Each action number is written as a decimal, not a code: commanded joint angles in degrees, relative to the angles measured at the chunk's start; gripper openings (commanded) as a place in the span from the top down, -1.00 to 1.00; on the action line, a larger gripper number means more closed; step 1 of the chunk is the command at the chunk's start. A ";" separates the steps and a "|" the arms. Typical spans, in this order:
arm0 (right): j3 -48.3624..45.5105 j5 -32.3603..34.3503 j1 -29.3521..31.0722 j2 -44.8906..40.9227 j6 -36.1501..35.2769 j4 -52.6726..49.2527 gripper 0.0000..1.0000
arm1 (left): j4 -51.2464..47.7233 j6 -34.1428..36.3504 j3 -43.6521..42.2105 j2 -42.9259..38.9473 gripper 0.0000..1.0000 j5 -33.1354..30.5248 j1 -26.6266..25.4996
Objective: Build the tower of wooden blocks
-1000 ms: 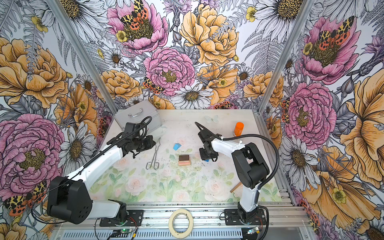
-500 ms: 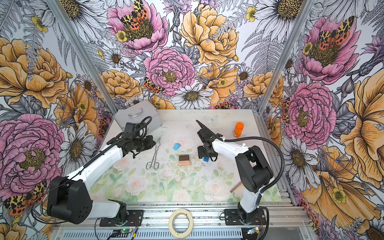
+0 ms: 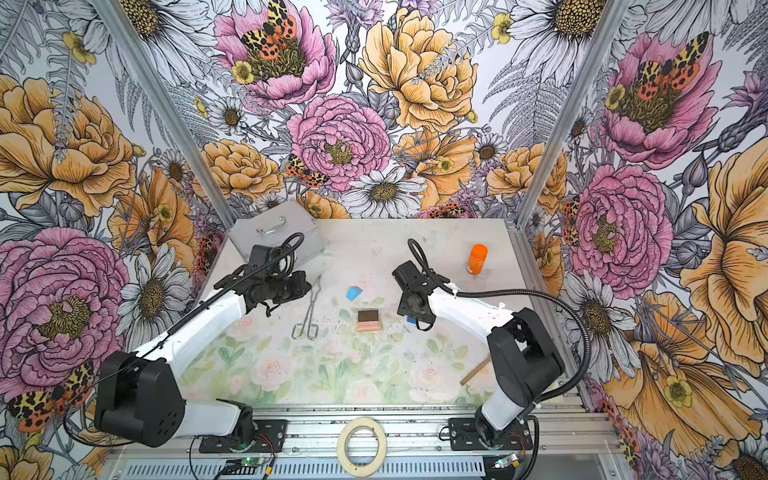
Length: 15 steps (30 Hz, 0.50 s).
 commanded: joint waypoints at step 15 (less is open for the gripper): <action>2.96 2.08 -0.07 6.65 3.51 -0.63 -0.19 | 1.74 0.32 0.66 -0.12 0.91 0.70 0.67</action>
